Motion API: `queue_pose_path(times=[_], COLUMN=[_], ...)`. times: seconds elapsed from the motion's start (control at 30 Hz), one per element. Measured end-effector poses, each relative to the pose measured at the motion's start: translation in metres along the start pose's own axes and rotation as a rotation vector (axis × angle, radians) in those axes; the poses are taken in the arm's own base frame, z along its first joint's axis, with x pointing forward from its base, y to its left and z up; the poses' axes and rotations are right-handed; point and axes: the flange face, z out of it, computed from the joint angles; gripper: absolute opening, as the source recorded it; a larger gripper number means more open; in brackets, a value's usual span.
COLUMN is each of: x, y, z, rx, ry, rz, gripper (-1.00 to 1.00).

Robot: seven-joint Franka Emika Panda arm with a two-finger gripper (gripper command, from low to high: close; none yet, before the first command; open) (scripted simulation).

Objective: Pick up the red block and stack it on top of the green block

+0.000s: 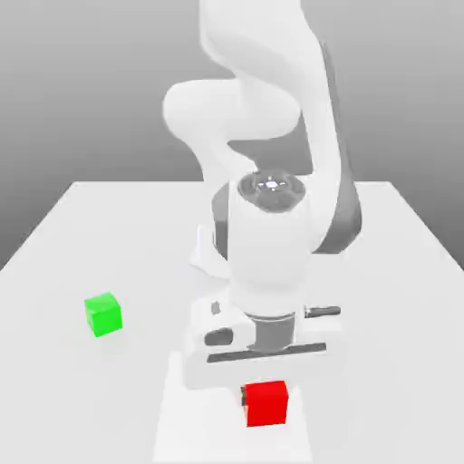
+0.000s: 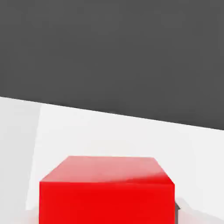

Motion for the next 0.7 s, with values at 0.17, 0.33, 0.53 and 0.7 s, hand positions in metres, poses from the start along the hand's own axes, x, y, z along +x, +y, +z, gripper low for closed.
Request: queue_pose_path(times=[0.17,0.33,0.53,0.7], x=[0.038,0.041,0.017,-0.014], y=[0.102,0.192,0.284,0.340], z=[-0.020,-0.032,-0.039,-0.034], rx=[-0.021,-0.029,-0.021,0.000], ry=[0.019,0.028,0.019,-0.004], rz=[0.394,0.774,1.224,1.560], gripper=[-1.00,-1.00,-1.00,-1.00])
